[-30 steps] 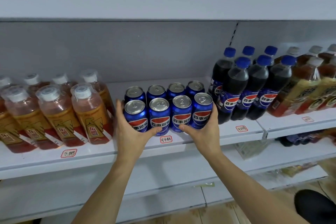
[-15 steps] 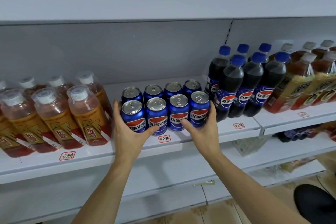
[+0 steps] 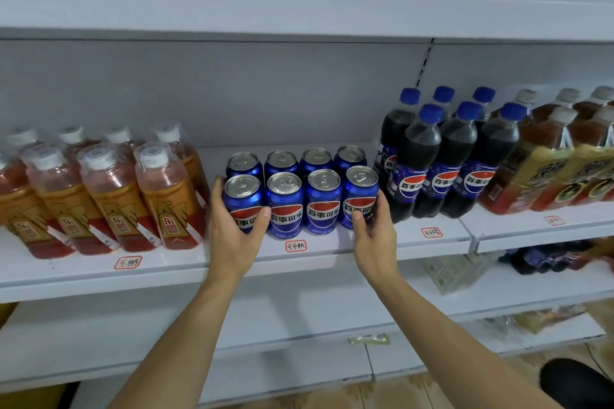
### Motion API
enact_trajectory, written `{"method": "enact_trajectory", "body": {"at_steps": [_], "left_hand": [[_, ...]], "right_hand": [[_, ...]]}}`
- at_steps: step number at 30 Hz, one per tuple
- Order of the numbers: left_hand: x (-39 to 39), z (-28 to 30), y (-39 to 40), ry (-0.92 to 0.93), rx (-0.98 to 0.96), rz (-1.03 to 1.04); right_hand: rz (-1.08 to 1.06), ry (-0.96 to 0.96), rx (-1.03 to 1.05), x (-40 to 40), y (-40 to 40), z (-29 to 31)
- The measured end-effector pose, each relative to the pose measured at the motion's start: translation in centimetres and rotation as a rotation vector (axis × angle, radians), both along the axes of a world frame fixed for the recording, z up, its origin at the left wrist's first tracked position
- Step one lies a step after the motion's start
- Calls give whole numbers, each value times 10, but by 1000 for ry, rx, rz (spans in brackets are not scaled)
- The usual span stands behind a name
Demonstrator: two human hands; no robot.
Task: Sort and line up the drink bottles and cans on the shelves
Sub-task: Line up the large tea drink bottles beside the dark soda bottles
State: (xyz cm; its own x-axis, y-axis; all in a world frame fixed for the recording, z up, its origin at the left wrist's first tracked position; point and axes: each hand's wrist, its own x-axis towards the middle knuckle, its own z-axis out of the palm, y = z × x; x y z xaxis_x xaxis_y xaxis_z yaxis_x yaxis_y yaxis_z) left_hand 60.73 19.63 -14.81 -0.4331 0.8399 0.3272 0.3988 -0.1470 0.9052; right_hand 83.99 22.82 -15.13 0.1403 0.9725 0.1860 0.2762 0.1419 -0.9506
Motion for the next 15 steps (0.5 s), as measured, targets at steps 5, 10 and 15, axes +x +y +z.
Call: {"method": "enact_trajectory", "body": {"at_steps": [5,10,15], "left_hand": [[5,3,-9,-35,-61,31],[10,-2,-27,-13,-60,34],[16,9,-62,-35,-63,58]], "right_hand": [[55,66,-15,3,-12,12],[49,-37,149,8,-45,21],[256,-176,330,-10,-57,46]]}}
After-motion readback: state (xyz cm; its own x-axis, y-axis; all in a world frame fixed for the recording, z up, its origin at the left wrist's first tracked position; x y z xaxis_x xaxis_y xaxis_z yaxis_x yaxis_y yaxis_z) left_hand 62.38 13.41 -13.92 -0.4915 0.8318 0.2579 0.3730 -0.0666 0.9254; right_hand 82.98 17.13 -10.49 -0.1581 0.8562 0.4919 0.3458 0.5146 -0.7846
